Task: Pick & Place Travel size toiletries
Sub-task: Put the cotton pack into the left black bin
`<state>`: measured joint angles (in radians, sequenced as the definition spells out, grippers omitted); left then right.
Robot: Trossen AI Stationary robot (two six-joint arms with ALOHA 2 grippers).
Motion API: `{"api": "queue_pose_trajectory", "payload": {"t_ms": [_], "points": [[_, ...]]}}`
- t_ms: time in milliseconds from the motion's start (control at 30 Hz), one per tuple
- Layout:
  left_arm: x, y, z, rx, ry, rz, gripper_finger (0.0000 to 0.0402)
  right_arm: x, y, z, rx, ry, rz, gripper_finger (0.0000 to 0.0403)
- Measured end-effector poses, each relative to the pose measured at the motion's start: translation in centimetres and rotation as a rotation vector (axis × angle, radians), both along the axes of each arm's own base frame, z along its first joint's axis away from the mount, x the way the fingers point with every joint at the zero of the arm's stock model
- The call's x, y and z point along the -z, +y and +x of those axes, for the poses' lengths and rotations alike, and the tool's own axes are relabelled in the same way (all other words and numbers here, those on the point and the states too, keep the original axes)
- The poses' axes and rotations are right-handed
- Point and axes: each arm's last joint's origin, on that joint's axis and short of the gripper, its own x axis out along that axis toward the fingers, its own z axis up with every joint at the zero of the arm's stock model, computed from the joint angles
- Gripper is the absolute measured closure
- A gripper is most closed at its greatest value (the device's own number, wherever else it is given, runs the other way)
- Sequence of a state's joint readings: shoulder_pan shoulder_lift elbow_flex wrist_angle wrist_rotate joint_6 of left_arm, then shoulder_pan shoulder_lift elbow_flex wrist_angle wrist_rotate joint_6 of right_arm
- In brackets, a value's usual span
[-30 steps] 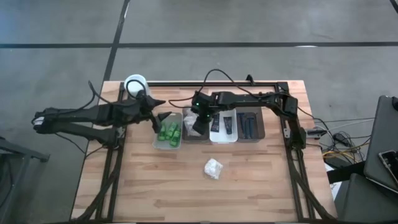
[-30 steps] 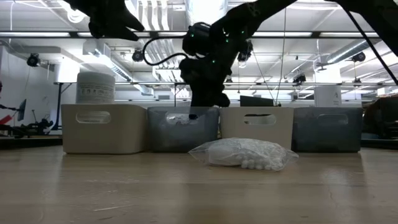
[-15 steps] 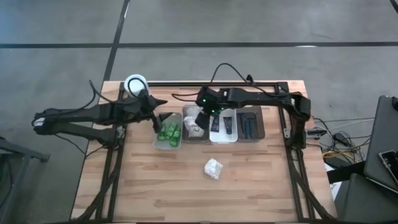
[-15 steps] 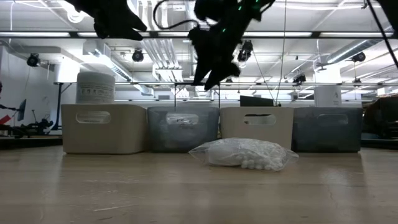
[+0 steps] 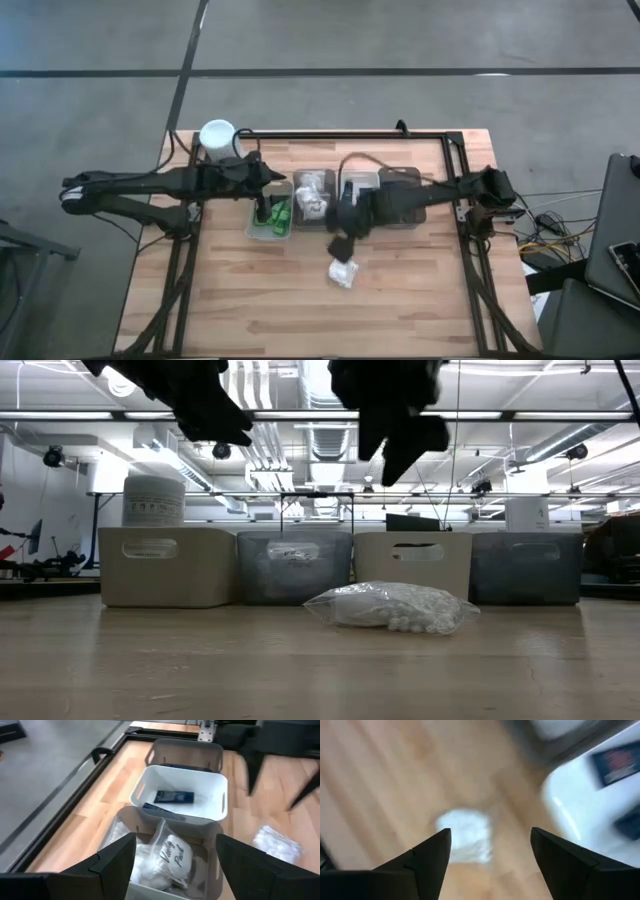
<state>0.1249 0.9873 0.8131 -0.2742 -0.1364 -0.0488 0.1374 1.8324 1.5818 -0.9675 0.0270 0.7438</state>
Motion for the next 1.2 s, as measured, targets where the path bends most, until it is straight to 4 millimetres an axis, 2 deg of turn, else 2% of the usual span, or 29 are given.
{"api": "queue_pose_trajectory", "payload": {"t_ms": [133, 300, 400, 567, 767, 933, 1200], "points": [[0.2, 0.0, 0.4, 0.026, -0.003, -0.023, 0.0124, 1.2, 3.4, -0.9, -0.018, 0.032, 0.021, 0.0147], [0.0, -0.2, 0.4, 0.028, -0.042, -0.123, 0.0124, 4.4, 5.4, -2.2, -0.045, 0.072, 0.02, 0.0157], [-0.1, -0.4, 0.4, 0.02, -0.066, -0.232, 0.0124, 6.6, 5.5, -2.5, -0.045, 0.054, 0.028, 0.0157], [-0.1, -1.4, 0.5, 0.025, -0.086, -0.45, 0.0125, 9.0, 4.9, -2.9, -0.042, 0.003, 0.036, 0.0144], [-0.1, -4.1, 0.5, 0.076, -0.07, -0.571, 0.0127, 11.6, 4.7, -3.6, -0.052, -0.053, 0.057, 0.0128], [0.3, -6.9, 0.1, 0.116, -0.018, -0.62, 0.0127, 12.7, 4.9, -3.8, -0.066, -0.107, 0.117, 0.0135], [3.0, -10.3, -1.6, 0.113, 0.172, -0.725, 0.0127, 13.1, 6.3, -4.2, -0.096, -0.144, 0.179, 0.0193]]}}
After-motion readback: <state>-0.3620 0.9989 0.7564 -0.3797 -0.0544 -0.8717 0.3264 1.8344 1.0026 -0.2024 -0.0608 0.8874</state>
